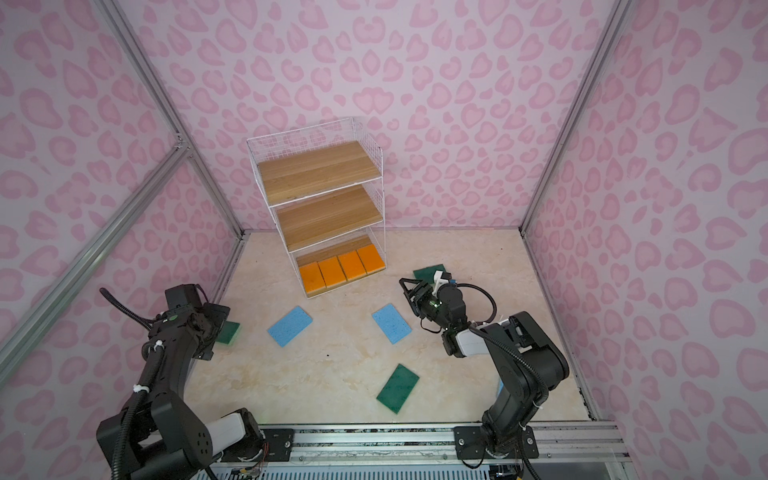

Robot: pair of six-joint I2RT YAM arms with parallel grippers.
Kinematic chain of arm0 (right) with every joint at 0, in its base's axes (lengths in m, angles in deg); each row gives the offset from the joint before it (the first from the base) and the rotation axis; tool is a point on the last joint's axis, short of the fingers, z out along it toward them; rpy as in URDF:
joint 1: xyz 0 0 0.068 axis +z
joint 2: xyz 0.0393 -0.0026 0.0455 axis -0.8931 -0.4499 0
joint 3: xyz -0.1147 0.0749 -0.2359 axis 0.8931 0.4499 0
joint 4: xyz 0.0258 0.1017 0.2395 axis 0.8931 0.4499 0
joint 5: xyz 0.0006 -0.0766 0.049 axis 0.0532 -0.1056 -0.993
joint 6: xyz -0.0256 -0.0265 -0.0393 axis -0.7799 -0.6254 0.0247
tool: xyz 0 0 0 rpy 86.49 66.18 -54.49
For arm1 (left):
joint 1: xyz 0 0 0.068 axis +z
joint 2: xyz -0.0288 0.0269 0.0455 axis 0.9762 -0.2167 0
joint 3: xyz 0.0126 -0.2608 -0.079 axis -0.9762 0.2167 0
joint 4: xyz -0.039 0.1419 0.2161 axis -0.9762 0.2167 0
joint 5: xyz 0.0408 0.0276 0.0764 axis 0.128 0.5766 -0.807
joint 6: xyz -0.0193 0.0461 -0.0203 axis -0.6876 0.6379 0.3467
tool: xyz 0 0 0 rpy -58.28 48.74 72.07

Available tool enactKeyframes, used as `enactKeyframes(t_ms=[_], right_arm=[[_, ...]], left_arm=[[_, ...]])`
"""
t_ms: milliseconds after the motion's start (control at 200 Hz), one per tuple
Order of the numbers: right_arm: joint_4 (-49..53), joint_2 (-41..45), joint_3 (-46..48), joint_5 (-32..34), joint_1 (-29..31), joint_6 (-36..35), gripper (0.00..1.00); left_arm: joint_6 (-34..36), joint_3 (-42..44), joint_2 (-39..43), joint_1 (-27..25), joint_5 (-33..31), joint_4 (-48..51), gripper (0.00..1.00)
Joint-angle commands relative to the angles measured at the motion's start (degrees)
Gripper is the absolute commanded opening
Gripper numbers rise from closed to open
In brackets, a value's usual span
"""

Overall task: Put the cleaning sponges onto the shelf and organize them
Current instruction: 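Grasp the green scouring sponge near the table front with left gripper and lift, then carry the green sponge toward the table center with left gripper while right gripper approaches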

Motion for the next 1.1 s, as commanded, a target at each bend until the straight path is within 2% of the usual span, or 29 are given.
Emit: enactKeyframes(t_ms=[0, 205, 415, 525, 685, 920, 1095], right_arm=[[-4.4, -1.0, 0.5, -1.4, -0.4, 1.6, 0.65], [-7.8, -2.6, 1.6, -1.8, -0.8, 3.4, 0.65], [-8.6, -3.2, 2.0, -1.9, -1.4, 3.5, 0.65], [-8.7, -3.6, 2.0, -2.0, -1.5, 3.4, 0.65], [-9.3, -5.1, 1.5, -2.1, -1.6, 3.4, 0.65], [-18.6, -11.0, 1.9, -3.0, -1.8, 7.7, 0.65], [-20.0, -11.4, 2.4, -3.3, -2.4, 8.0, 0.65]], left_arm=[[4.2, -2.9, -3.0, 0.1, -2.5, 4.6, 0.98], [7.9, -6.1, -10.1, 0.1, -4.4, 5.4, 1.00], [8.4, -5.2, -15.2, 0.1, -5.7, 2.4, 0.93], [8.3, -5.4, -17.8, 0.1, -6.8, 1.3, 0.93], [7.0, -6.3, -19.3, 0.1, -6.7, -0.6, 0.92], [8.0, -7.6, -21.6, 0.1, -8.3, -3.3, 0.93], [8.7, -6.8, -23.2, 0.1, -8.1, -7.0, 0.93]])
